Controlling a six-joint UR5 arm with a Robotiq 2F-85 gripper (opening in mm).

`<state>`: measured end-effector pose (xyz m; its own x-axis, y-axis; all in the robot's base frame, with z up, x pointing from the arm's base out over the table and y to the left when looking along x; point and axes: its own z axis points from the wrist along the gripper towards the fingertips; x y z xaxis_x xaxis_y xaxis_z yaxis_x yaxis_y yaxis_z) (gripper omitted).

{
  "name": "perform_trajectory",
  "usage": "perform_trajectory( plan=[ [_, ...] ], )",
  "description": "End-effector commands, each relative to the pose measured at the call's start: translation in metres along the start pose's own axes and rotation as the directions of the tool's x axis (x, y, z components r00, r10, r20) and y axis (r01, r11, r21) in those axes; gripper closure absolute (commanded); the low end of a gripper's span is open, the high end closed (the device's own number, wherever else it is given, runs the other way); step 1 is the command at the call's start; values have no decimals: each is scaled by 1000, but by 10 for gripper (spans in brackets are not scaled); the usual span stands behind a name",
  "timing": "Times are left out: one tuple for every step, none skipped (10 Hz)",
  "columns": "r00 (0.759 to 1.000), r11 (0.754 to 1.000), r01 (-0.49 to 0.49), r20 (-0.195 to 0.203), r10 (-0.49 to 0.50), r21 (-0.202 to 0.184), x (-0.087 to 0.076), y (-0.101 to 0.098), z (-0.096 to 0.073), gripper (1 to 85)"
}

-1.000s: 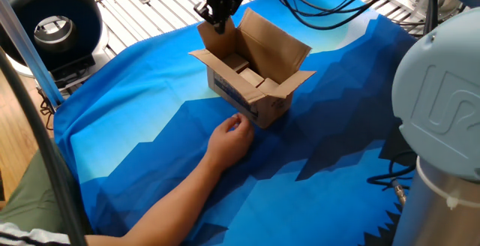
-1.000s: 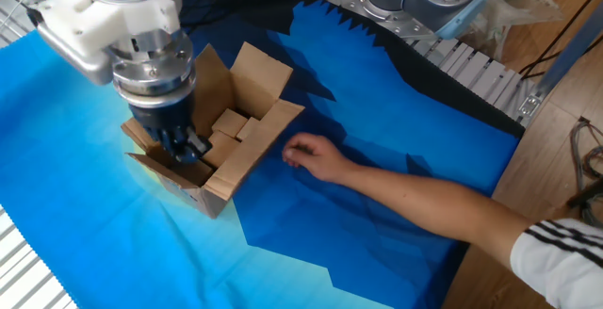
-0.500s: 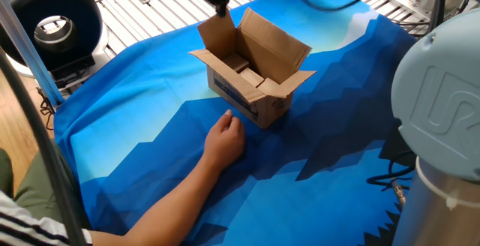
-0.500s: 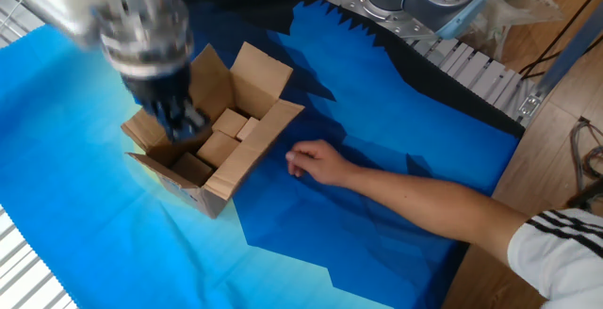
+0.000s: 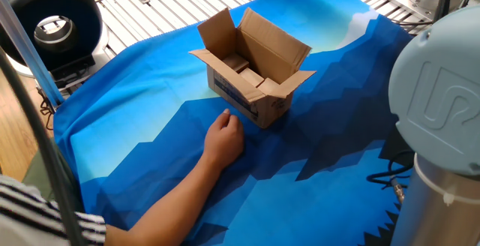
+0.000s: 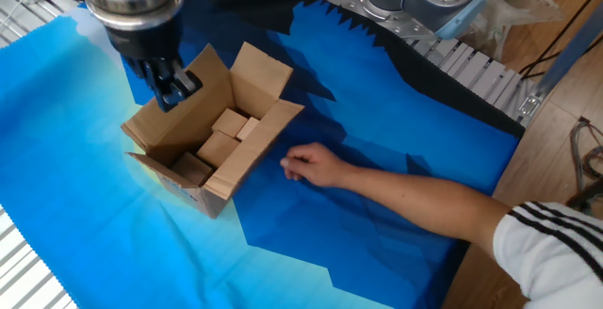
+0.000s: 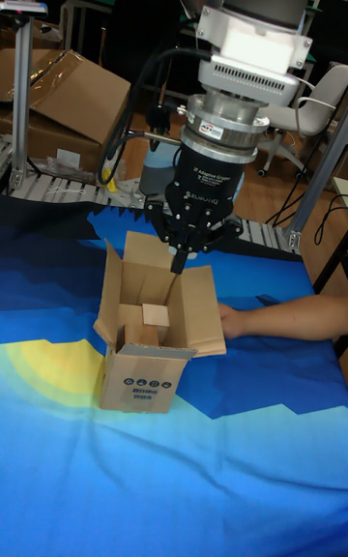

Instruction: Open a box

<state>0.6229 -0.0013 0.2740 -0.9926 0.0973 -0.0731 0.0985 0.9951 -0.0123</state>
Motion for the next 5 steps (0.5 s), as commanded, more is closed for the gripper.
perform_trajectory(
  plan=[
    [999, 999, -46, 29, 46, -12, -9, -3, -3, 843],
    [998, 998, -51, 38, 52, -26, -11, -6, -1, 843],
    [997, 997, -58, 47, 61, -48, -12, -6, 0, 843],
    [995, 997, -61, 76, 64, -50, -19, -9, -1, 843],
    [993, 999, -47, 103, 50, -24, -24, -18, -2, 843]
  ],
)
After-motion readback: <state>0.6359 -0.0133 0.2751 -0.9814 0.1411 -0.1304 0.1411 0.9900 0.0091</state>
